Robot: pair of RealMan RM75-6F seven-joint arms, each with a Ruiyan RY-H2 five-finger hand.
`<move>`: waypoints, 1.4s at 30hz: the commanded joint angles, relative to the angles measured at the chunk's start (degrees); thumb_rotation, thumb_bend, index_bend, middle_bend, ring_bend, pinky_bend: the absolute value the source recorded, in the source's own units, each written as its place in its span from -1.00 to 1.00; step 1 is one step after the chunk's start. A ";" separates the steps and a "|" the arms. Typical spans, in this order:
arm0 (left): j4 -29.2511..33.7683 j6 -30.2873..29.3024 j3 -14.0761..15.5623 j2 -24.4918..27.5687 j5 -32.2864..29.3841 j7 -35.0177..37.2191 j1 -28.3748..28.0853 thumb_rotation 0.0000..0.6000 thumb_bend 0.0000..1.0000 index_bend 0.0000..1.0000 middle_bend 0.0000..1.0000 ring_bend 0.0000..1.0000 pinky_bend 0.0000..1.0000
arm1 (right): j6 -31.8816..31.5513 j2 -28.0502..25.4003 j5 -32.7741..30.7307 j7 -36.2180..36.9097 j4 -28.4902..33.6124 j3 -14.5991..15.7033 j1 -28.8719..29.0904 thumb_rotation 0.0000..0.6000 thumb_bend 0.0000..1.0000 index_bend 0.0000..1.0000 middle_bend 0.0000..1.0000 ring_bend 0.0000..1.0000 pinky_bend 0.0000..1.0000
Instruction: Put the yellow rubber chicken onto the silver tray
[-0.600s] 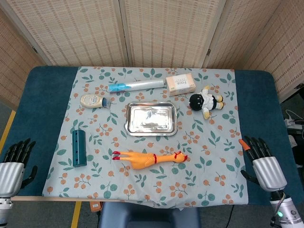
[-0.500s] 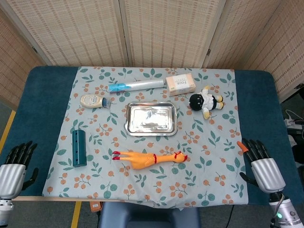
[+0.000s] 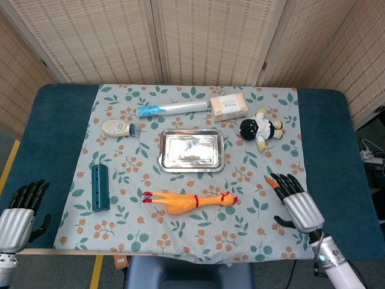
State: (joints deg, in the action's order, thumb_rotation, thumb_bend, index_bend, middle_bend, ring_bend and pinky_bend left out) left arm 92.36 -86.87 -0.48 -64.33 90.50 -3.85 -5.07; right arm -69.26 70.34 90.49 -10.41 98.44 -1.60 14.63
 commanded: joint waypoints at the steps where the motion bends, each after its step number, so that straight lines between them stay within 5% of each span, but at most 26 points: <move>1: 0.02 0.12 0.12 0.34 0.04 0.70 -0.04 1.00 -0.06 -1.00 -1.00 -1.00 -0.85 | 8.40 5.53 -6.05 -5.29 2.61 -3.79 6.46 1.00 -0.70 -0.89 -1.00 -1.00 -1.00; 9: -0.13 0.22 -0.40 0.74 -1.12 1.79 0.04 1.00 -0.06 -1.00 -1.00 -1.00 -0.85 | 17.16 16.95 -16.17 -12.66 -2.71 -7.14 14.79 1.00 -0.70 -0.54 -1.00 -1.00 -1.00; 18: -0.09 1.13 -0.61 0.94 -2.03 2.44 -0.19 1.00 -0.06 -1.00 -1.00 -1.00 -0.85 | 18.89 25.53 -25.27 -19.53 -9.30 -9.06 20.40 1.00 -0.70 -0.34 -1.00 -1.00 -1.00; 34: 0.13 1.26 -0.47 1.79 -1.90 4.11 -0.19 1.00 -0.07 -1.00 -1.00 -1.00 -0.85 | 16.77 31.49 -32.95 -26.71 -12.98 -8.21 25.54 1.00 -0.69 0.10 -0.99 -1.00 -0.99; 38: 0.32 0.88 -0.52 2.06 -1.74 4.50 -0.06 1.00 -0.07 -1.00 -1.00 -1.00 -0.85 | 12.68 32.55 -31.84 -27.98 -12.85 -7.97 25.30 1.00 -0.64 0.33 -0.72 -0.94 -0.75; 42: 0.58 0.94 -0.38 2.36 -1.49 4.69 -0.08 1.00 -0.06 -1.00 -1.00 -1.00 -0.85 | 9.35 33.32 -29.93 -28.53 -13.02 -7.61 24.99 1.00 -0.55 0.58 -0.34 -0.39 -0.02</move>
State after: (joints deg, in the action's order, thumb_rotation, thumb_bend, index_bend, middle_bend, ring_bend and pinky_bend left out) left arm 92.92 -85.95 -0.88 -61.99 89.00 0.84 -5.15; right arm -58.64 103.15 59.55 -38.52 85.48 -9.46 39.80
